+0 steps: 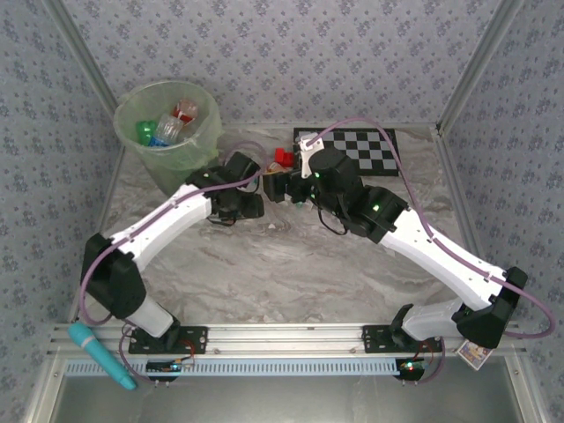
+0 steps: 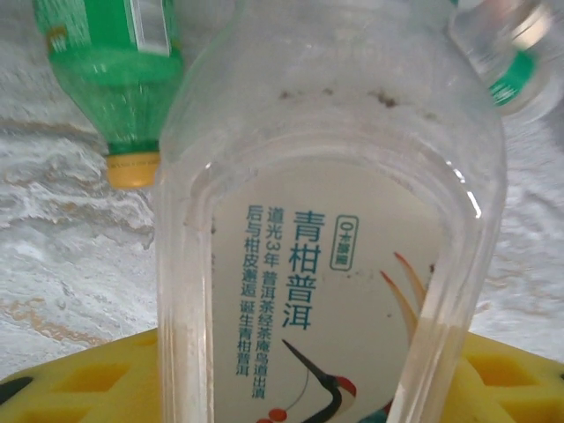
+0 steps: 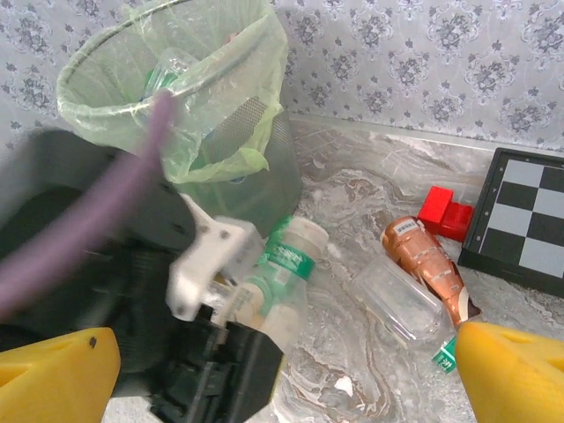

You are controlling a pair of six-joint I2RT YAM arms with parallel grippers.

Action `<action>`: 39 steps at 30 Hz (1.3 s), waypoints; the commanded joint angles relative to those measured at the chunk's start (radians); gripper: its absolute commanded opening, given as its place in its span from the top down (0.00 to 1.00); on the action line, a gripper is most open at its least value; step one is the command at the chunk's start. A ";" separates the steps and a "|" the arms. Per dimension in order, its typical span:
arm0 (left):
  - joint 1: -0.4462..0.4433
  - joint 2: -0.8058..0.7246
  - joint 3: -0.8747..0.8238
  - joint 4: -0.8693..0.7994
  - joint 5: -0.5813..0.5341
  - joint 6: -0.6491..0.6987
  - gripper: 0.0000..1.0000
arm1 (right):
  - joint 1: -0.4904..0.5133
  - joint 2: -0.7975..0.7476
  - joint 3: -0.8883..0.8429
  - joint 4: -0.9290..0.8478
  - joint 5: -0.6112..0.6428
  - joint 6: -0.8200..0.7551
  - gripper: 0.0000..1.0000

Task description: Put the plastic bottles in the bin

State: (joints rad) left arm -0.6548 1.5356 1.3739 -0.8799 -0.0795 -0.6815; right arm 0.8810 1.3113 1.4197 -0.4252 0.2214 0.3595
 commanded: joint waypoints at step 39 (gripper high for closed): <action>0.583 -0.084 0.395 0.194 -0.013 -0.443 0.42 | 0.036 -0.038 -0.027 0.074 0.028 -0.049 0.00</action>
State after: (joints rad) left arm -0.0784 1.4494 1.7908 -0.7998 -0.0242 -0.9756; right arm 0.9108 1.3025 1.4063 -0.3763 0.2230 0.3252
